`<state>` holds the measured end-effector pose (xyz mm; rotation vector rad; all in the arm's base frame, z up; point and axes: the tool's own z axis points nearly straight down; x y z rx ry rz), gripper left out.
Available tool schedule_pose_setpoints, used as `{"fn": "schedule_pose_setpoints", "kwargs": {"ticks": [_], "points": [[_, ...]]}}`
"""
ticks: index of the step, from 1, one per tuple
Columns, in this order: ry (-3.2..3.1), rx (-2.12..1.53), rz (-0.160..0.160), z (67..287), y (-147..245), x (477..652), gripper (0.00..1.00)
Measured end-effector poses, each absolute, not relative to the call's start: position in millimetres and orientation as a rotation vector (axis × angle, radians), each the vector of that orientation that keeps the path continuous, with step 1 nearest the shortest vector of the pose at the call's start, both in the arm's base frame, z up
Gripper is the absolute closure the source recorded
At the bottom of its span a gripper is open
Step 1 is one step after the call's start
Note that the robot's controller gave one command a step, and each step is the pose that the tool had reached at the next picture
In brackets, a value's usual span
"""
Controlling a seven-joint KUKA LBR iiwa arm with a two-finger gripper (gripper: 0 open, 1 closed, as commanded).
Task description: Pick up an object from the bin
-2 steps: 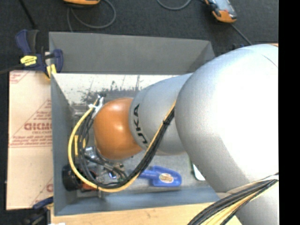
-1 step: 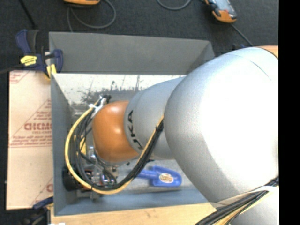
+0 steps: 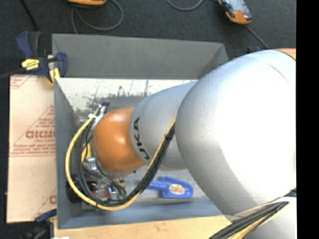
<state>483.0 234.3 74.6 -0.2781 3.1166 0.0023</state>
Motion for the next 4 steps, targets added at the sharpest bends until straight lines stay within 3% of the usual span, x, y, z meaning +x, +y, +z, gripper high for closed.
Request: {"fn": "schedule_pose_setpoints", "kwargs": {"ticks": [4], "points": [[3.115,0.343,0.007,73.6,235.2,478.7,0.00]]}}
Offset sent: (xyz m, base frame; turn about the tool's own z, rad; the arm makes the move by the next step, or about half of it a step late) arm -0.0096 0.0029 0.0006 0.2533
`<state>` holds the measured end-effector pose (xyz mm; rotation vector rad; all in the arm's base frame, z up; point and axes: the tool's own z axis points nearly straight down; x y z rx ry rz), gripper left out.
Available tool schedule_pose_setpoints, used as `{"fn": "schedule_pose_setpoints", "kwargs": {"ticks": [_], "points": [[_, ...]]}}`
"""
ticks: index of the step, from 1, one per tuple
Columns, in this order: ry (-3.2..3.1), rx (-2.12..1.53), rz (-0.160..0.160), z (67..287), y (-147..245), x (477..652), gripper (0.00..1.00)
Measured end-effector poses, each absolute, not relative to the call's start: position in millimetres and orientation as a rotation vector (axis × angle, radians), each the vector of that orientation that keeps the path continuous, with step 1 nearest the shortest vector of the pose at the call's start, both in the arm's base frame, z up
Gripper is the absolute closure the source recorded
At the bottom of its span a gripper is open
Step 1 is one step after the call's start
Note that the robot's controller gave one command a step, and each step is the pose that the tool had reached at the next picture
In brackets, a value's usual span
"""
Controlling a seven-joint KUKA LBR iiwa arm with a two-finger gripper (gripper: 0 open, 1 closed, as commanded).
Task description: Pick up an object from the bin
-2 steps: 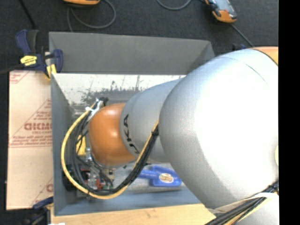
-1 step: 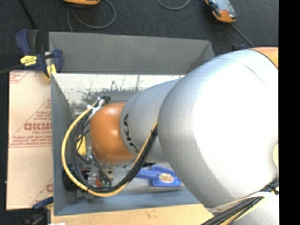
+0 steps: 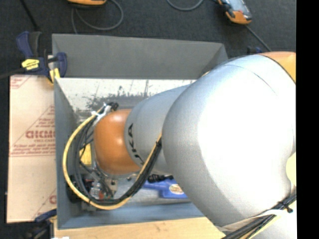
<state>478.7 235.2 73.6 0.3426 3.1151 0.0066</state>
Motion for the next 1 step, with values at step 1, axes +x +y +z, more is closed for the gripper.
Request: {"fn": "schedule_pose_setpoints", "kwargs": {"ticks": [1], "points": [[3.096,0.505,0.007,70.2,234.7,479.0,1.00]]}}
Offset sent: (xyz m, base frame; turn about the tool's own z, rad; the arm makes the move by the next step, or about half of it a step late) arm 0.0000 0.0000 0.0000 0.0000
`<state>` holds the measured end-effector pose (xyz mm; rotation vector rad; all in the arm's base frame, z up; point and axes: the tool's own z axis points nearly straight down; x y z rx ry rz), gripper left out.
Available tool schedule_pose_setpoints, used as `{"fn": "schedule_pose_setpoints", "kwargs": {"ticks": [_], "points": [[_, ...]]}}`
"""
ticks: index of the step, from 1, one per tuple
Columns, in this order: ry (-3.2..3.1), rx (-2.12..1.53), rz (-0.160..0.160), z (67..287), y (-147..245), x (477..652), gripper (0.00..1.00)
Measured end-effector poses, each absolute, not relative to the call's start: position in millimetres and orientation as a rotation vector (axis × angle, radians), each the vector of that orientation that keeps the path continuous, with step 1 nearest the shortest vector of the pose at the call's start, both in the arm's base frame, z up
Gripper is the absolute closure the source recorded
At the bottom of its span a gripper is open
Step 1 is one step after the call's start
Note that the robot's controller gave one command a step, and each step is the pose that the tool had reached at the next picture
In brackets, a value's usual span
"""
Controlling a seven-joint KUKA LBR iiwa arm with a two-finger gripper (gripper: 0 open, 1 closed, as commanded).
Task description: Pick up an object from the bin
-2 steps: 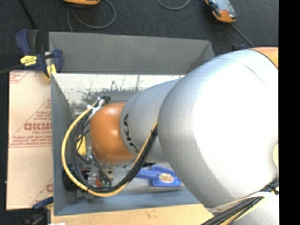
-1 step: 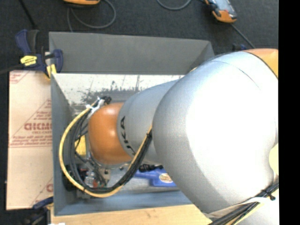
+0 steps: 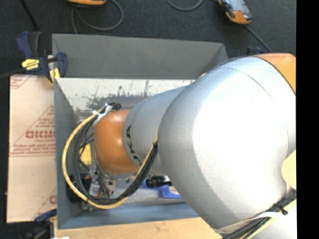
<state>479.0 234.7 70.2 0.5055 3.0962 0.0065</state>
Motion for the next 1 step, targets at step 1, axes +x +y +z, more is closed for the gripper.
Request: {"fn": "schedule_pose_setpoints", "kwargs": {"ticks": [1], "points": [[3.096,0.507,0.007,70.2,234.7,479.0,1.00]]}}
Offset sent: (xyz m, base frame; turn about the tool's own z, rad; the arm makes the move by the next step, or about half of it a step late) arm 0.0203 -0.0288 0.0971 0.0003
